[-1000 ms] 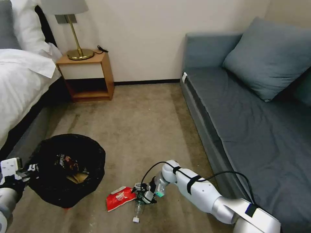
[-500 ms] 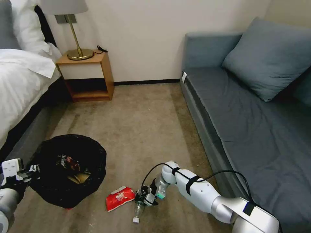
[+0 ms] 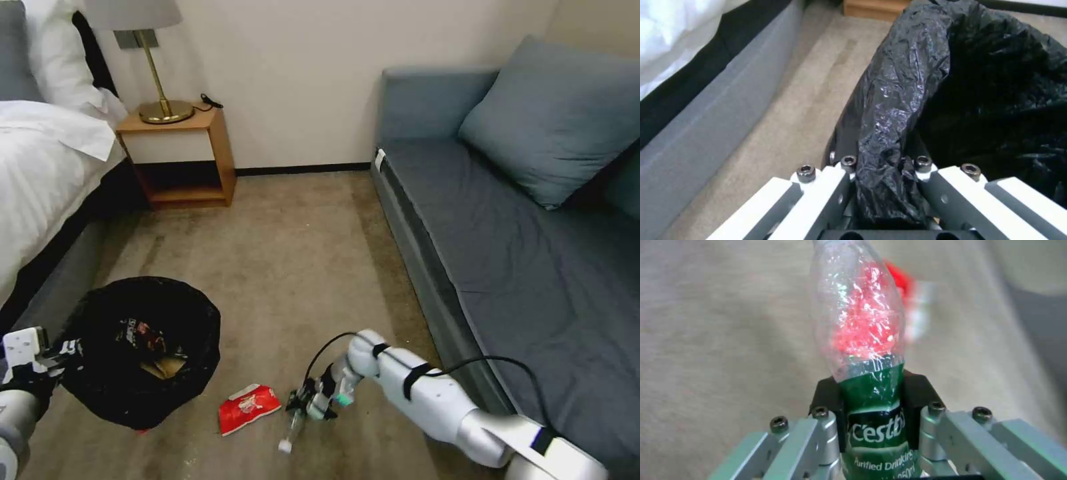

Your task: Pick up the trash bin, then pick up the garbage on the floor and place it into the trash bin.

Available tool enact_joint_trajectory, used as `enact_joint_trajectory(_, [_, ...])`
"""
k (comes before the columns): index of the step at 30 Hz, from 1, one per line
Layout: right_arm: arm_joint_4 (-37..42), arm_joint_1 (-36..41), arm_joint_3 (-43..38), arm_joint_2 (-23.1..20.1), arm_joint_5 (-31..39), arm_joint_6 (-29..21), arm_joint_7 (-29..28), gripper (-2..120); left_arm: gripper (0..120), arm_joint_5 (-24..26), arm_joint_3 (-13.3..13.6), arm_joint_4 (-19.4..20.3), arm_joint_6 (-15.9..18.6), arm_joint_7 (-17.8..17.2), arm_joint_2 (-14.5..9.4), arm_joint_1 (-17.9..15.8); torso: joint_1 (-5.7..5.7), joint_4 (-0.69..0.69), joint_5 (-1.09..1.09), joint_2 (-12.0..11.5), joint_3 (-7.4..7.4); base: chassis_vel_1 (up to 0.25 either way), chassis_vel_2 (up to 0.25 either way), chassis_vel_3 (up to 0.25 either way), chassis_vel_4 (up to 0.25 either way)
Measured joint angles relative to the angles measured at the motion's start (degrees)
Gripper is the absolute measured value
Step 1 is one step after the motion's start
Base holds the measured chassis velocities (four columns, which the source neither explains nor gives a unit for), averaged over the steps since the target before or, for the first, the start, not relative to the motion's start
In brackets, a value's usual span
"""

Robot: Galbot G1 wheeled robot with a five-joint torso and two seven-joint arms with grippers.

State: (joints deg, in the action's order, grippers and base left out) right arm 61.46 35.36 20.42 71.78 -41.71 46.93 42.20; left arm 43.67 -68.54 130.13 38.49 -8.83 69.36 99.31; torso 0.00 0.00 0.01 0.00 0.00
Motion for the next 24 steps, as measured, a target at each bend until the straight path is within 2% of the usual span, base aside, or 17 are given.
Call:
enact_joint_trajectory(1, [0.0, 0.0, 0.0, 0.0, 0.0, 0.0, 0.0, 23, 6, 0.0, 0.0, 0.0, 0.0, 0.0, 0.0, 0.0, 0.00, 0.00, 0.00, 0.0, 0.00, 0.000, 0.000, 0.000, 0.000])
enact_joint_trajectory(2, [2.5, 0.8, -1.8, -1.8, 3.1, -0.9, 0.0, 23, 6, 0.0, 0.0, -0.2, 0.0, 0.0, 0.0, -0.1, 0.00, -0.01, 0.00, 0.0, 0.00, 0.000, 0.000, 0.000, 0.000])
enact_joint_trajectory(5, [9.5, 5.4, -8.0, -7.0, 17.5, -6.8, -2.7, 23, 6, 0.0, 0.3, -0.5, -0.1, 0.0, -0.2, -0.3, 0.00, -0.01, 0.01, 0.0, 0.00, 0.000, 0.000, 0.000, 0.000])
enact_joint_trajectory(6, [9.5, 5.4, -8.0, -7.0, 17.5, -6.8, -2.7, 23, 6, 0.0, 0.3, -0.5, -0.1, 0.0, -0.2, -0.3, 0.00, -0.01, 0.01, 0.0, 0.00, 0.000, 0.000, 0.000, 0.000])
enact_joint_trajectory(10, [17.4, 9.5, -11.0, -11.5, 37.0, -15.1, -5.6, 23, 6, 0.3, 0.4, -1.0, -0.1, 0.0, -0.5, -0.6, 0.00, -0.02, 0.01, 0.0, 0.00, 0.000, 0.000, 0.000, 0.000])
enact_joint_trajectory(11, [17.4, 9.5, -11.0, -11.5, 37.0, -15.1, -5.6, 23, 6, 0.3, 0.4, -1.0, -0.1, 0.0, -0.5, -0.6, 0.00, -0.02, 0.01, 0.0, 0.00, 0.000, 0.000, 0.000, 0.000])
enact_joint_trajectory(14, [24.4, 10.7, -12.1, -14.3, 52.3, -22.2, -9.3, 23, 6, 0.6, 0.4, -1.1, -0.2, 0.0, -0.6, -0.7, 0.00, -0.01, 0.00, 0.0, 0.00, 0.000, 0.000, 0.000, 0.000])
enact_joint_trajectory(15, [24.4, 10.7, -12.1, -14.3, 52.3, -22.2, -9.3, 23, 6, 0.6, 0.4, -1.1, -0.2, 0.0, -0.6, -0.7, 0.00, -0.01, 0.00, 0.0, 0.00, 0.000, 0.000, 0.000, 0.000])
enact_joint_trajectory(18, [32.4, 10.0, -9.5, -15.6, 67.5, -28.3, -15.1, 23, 6, 0.7, 0.8, -1.0, -0.2, 0.0, -0.4, -0.7, 0.00, -0.01, 0.00, 0.0, 0.00, 0.000, 0.000, 0.000, 0.000])
enact_joint_trajectory(19, [32.4, 10.0, -9.5, -15.6, 67.5, -28.3, -15.1, 23, 6, 0.7, 0.8, -1.0, -0.2, 0.0, -0.4, -0.7, 0.00, -0.01, 0.00, 0.0, 0.00, 0.000, 0.000, 0.000, 0.000])
enact_joint_trajectory(22, [40.9, 7.7, -3.9, -14.8, 75.8, -34.0, -22.7, 23, 6, 0.7, 1.4, -1.0, -0.3, 0.0, -0.3, -0.6, 0.00, 0.00, -0.02, 0.0, -0.01, 0.000, 0.000, 0.000, 0.000])
enact_joint_trajectory(24, [44.5, 5.4, 1.0, -12.8, 78.2, -36.8, -27.2, 23, 6, 0.7, 1.8, -0.7, -0.3, 0.0, -0.3, -0.4, 0.00, 0.00, -0.02, 0.0, -0.01, 0.000, 0.000, 0.000, 0.000])
